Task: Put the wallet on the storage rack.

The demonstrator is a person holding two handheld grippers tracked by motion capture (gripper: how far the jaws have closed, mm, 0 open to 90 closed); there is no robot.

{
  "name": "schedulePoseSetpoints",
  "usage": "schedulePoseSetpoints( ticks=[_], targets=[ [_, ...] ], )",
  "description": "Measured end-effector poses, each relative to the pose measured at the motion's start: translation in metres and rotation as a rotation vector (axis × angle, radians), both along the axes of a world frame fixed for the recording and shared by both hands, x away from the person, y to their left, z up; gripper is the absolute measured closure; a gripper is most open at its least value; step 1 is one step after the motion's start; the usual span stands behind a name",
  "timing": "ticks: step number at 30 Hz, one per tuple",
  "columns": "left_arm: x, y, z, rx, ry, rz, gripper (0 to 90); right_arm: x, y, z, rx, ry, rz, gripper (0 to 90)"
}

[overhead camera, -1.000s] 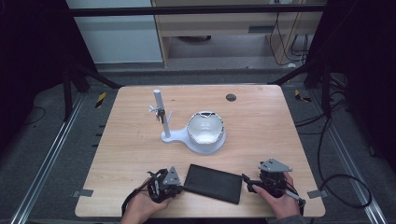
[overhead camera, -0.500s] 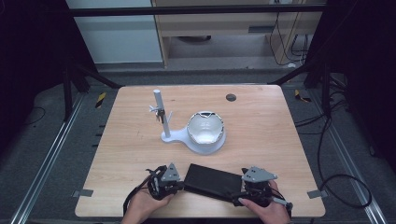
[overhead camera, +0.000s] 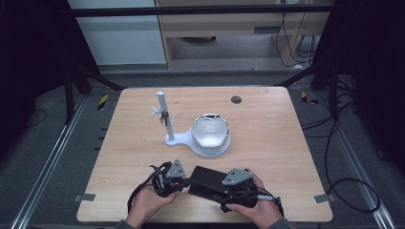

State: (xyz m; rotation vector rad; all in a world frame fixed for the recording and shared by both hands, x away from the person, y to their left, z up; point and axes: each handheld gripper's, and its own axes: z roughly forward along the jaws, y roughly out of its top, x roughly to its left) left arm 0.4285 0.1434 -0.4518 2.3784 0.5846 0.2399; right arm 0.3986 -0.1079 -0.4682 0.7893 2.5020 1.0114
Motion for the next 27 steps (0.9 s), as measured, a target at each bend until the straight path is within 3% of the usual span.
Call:
schedulePoseSetpoints(
  ticks=[12, 27],
  targets=[
    [0.007, -0.003, 0.006, -0.014, 0.007, 0.009, 86.2, 0.016, 0.012, 0.006, -0.111, 0.016, 0.027, 16.5],
    [0.011, -0.004, 0.009, -0.020, 0.017, 0.015, 87.5, 0.022, 0.019, 0.004, -0.165, 0.044, 0.043, 19.0]
  ],
)
